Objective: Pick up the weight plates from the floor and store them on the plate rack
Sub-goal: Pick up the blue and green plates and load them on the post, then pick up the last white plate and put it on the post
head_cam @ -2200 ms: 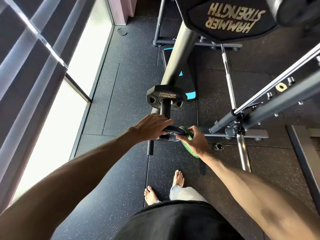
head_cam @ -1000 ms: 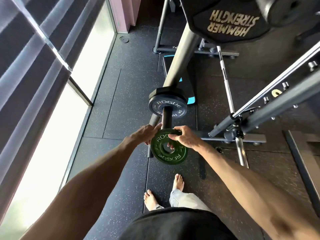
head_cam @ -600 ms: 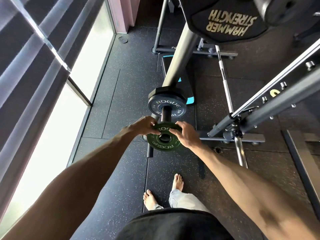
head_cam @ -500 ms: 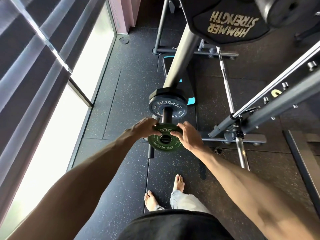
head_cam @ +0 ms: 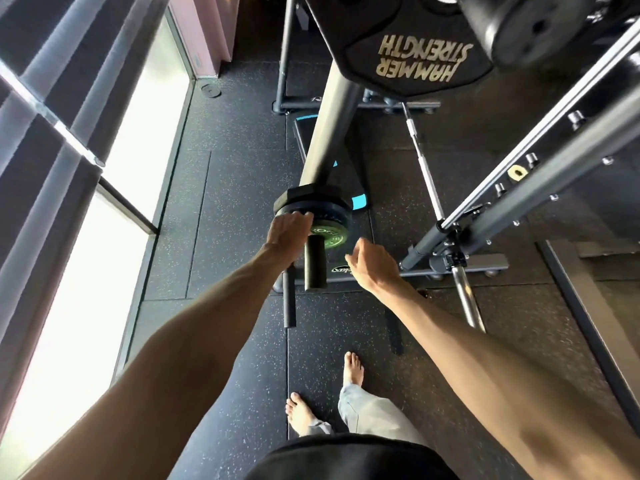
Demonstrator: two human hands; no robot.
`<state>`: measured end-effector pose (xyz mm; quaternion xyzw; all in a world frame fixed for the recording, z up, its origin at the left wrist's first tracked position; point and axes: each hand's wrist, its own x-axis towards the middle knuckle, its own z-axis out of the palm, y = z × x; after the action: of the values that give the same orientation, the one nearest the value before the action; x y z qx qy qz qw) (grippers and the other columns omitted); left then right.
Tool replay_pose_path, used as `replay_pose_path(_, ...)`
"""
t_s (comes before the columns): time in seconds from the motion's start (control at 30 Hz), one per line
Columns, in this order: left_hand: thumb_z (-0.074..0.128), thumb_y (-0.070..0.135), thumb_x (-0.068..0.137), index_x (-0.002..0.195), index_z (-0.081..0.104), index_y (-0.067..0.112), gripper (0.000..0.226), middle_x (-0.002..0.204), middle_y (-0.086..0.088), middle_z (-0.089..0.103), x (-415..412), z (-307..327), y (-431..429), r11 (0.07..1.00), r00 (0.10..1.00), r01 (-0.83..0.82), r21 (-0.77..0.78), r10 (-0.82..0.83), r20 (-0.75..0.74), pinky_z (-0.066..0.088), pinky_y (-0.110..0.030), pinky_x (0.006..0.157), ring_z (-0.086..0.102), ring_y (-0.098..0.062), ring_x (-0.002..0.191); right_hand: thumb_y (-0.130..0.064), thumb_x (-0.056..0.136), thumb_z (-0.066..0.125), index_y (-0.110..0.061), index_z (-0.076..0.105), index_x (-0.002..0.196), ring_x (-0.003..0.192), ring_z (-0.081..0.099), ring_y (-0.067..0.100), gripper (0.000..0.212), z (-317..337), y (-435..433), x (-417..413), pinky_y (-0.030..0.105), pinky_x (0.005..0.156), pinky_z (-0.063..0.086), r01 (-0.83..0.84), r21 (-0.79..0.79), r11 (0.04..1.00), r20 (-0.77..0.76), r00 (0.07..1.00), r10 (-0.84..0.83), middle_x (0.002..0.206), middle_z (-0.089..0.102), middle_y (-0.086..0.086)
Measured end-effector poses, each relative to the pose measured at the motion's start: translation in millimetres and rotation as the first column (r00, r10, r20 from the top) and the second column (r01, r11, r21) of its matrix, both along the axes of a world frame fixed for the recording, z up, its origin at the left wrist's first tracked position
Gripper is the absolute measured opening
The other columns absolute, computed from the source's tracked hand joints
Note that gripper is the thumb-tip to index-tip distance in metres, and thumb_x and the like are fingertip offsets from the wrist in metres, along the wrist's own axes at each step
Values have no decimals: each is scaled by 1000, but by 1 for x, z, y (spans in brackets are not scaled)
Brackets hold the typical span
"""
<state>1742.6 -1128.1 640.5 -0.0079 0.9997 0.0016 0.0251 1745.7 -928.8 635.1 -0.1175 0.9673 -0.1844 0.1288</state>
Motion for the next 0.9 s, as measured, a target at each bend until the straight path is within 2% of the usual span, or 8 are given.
replay_pose_path(0.13,82,11,68,109,63,13,46,91,-8,67,0,-3,-1,986,986,75,-151,-96,-137,53,-34,61,67,-25,83,-33,97,59,-10,61,100,81,67,23,23,-14,26,13,36,72,56,18,14,1000,114,993,-19,95,70,8)
replay_pose_path(0.23,61,11,81,112,59,7,31,101,-17,60,-4,2,15,974,923,171,-150,-211,-322,50,-40,70,59,-32,91,-29,97,59,-8,63,98,76,63,20,21,-22,47,18,29,65,50,16,19,1000,144,989,-19,94,70,10)
replay_pose_path(0.33,53,16,89,103,61,6,18,95,-16,61,-9,12,58,941,876,320,-111,-339,-344,50,-42,72,59,-30,86,-26,98,58,-7,63,97,68,61,17,20,-24,72,23,24,63,45,23,-1,1000,194,981,-22,92,71,10)
replay_pose_path(0.47,53,7,93,98,60,6,9,90,-11,64,-6,7,140,896,903,428,115,-420,-94,53,-40,76,63,-26,82,-26,99,57,-13,57,88,70,66,22,17,-27,120,30,38,70,59,75,-32,997,299,952,-62,82,66,6)
replay_pose_path(0.6,48,15,97,106,60,7,16,101,-14,67,-7,-11,234,898,873,405,174,-436,216,54,-44,78,65,-31,89,-33,97,57,-16,60,84,86,69,28,21,-30,198,41,30,73,51,189,41,981,324,927,-192,91,69,10)
replay_pose_path(0.67,45,18,98,113,59,6,23,109,-16,66,-7,-22,282,890,819,419,180,-456,347,52,-41,79,65,-33,96,-34,95,58,-20,56,78,90,70,32,23,-34,246,48,34,78,54,268,49,962,337,903,-268,96,72,13)
replay_pose_path(0.8,45,30,99,117,59,9,32,123,-16,64,-7,-43,376,878,691,431,209,-470,549,50,-41,93,61,-34,111,-33,101,48,-4,59,114,106,64,33,33,-46,349,67,39,88,50,335,111,936,411,842,-350,117,65,18)
replay_pose_path(0.9,46,34,100,120,59,8,35,126,-15,62,-8,-56,448,870,585,435,232,-469,662,47,-40,94,59,-33,116,-32,102,46,-4,56,121,111,61,35,35,-56,424,80,40,90,48,408,124,905,445,792,-418,124,61,19)
